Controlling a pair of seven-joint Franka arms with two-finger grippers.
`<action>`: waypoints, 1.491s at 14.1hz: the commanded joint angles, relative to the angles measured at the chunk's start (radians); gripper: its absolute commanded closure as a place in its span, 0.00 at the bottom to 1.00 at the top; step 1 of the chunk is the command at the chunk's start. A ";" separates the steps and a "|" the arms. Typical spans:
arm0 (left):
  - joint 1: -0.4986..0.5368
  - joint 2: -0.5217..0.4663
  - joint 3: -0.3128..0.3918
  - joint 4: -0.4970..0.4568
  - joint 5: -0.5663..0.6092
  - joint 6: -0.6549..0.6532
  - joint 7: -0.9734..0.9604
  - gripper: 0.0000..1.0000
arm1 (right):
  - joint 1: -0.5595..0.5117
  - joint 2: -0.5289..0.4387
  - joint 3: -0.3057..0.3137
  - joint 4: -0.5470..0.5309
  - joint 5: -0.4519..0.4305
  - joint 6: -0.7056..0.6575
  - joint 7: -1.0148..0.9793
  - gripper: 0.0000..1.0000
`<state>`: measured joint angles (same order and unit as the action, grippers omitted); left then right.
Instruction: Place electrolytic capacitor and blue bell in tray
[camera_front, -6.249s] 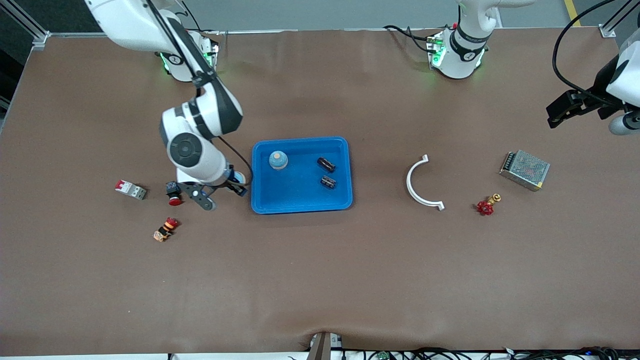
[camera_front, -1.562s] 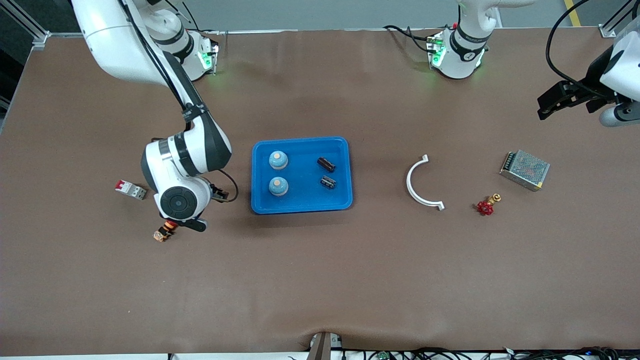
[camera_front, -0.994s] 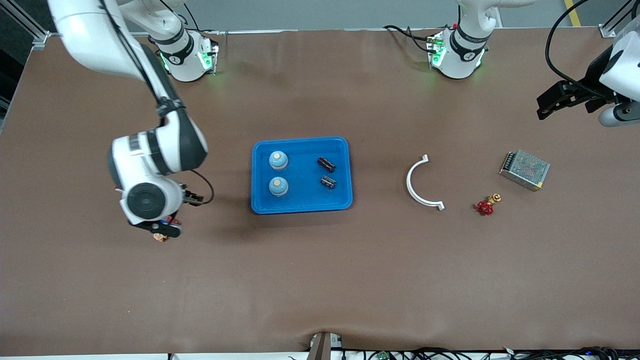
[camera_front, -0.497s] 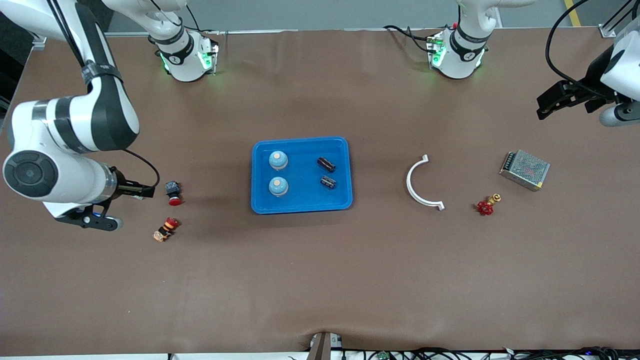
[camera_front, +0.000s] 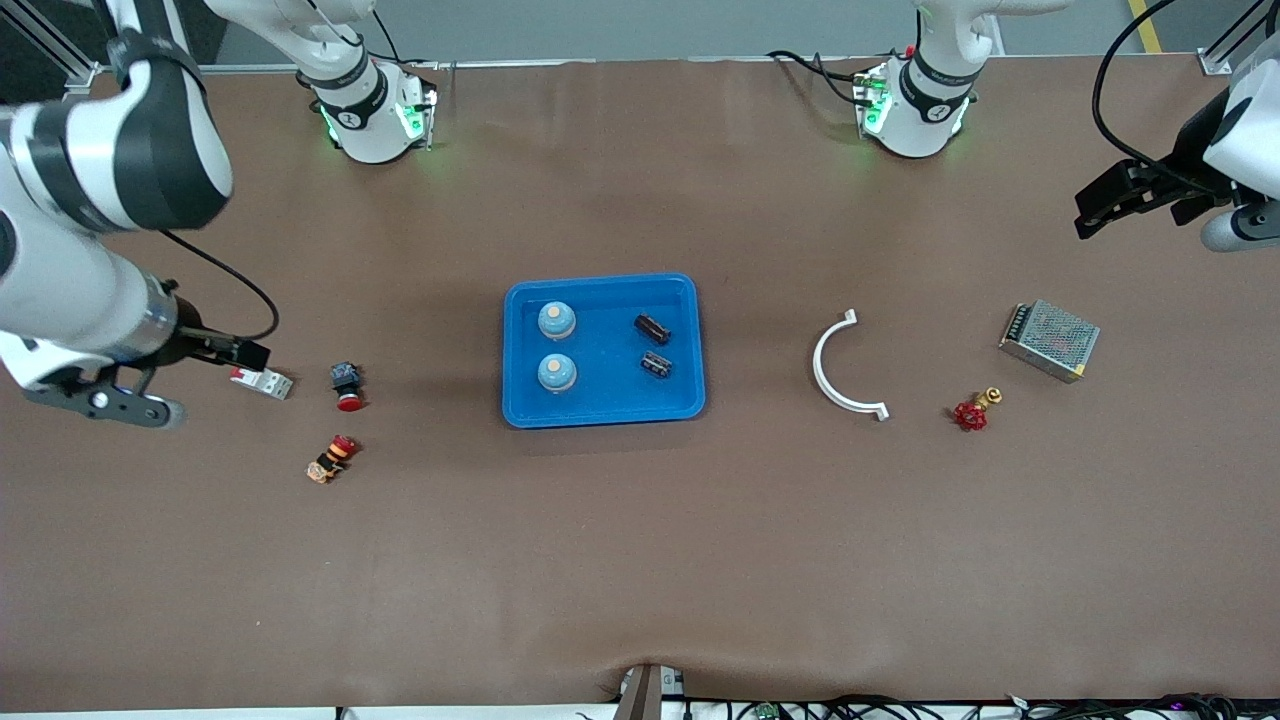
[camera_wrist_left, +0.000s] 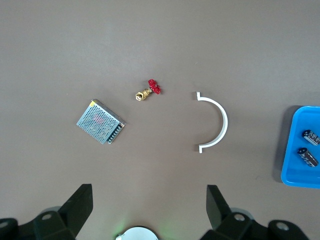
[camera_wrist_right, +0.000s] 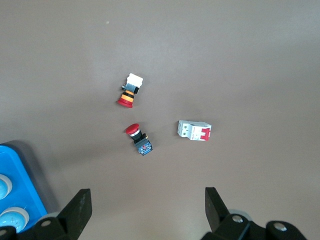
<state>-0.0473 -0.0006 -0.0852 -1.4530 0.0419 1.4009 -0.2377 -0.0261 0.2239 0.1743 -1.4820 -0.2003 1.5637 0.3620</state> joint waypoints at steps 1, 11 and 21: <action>0.007 -0.022 -0.002 -0.006 -0.020 -0.016 0.018 0.00 | -0.038 -0.135 0.027 -0.116 0.002 0.027 -0.073 0.00; 0.006 -0.022 -0.001 -0.003 -0.013 -0.016 0.058 0.00 | -0.058 -0.231 -0.174 -0.144 0.163 0.035 -0.324 0.00; 0.012 -0.022 0.005 -0.001 -0.008 -0.016 0.060 0.00 | 0.006 -0.279 -0.233 -0.092 0.179 0.018 -0.278 0.00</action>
<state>-0.0449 -0.0013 -0.0826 -1.4493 0.0419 1.3995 -0.1994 -0.0468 -0.0460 -0.0473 -1.5984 -0.0223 1.5865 0.0587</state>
